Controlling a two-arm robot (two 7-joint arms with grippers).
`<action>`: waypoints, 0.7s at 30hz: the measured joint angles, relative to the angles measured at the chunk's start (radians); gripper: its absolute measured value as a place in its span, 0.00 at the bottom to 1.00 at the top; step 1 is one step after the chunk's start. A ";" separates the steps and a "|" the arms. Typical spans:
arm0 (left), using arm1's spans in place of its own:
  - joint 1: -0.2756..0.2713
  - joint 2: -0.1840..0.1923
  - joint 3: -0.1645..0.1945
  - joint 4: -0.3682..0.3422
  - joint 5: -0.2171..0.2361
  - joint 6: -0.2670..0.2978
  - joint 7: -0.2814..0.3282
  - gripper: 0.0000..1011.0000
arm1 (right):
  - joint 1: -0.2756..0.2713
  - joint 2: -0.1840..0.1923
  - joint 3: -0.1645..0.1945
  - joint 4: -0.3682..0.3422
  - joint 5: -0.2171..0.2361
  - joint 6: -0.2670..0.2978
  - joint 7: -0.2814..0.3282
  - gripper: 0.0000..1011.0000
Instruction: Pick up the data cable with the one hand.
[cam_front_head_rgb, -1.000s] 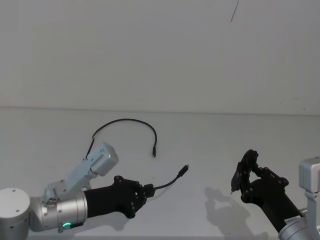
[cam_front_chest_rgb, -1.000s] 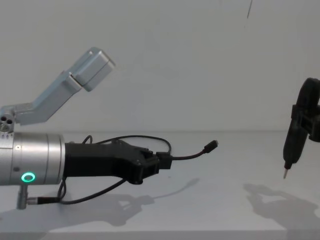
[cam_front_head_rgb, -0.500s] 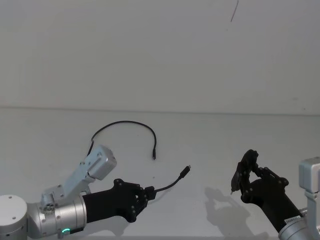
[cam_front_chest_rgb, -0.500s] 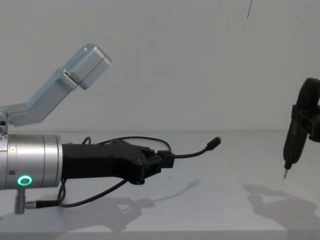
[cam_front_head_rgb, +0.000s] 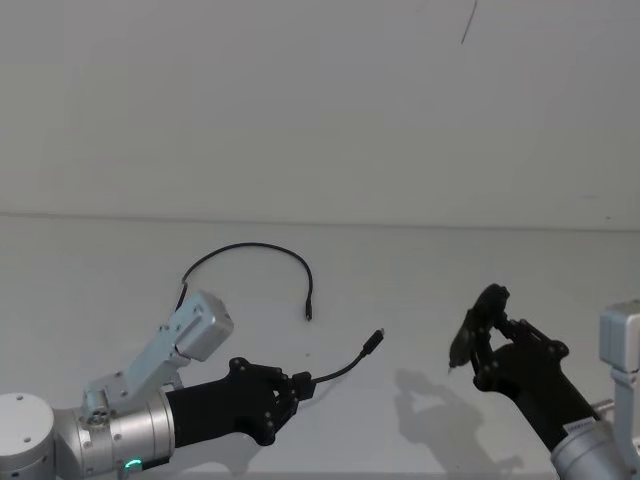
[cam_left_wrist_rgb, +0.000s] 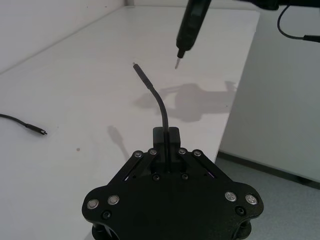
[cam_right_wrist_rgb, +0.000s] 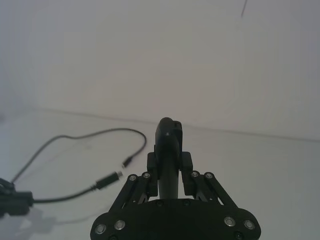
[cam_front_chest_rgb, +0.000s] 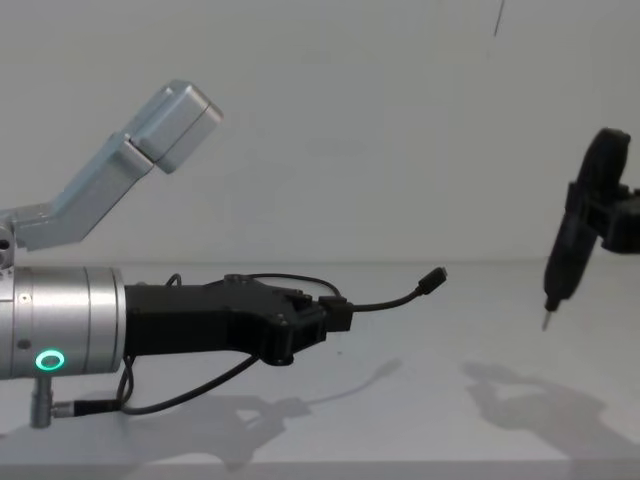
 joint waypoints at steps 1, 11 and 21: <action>0.000 0.000 0.000 -0.001 0.000 0.000 0.000 0.05 | 0.006 -0.005 0.000 0.000 0.009 -0.002 0.009 0.27; 0.003 0.001 0.000 -0.006 -0.003 -0.001 0.002 0.05 | 0.047 -0.041 -0.007 -0.005 0.055 -0.008 0.054 0.27; 0.004 0.002 0.000 -0.008 -0.004 -0.002 0.003 0.05 | 0.079 -0.066 -0.015 0.013 0.050 -0.026 0.067 0.27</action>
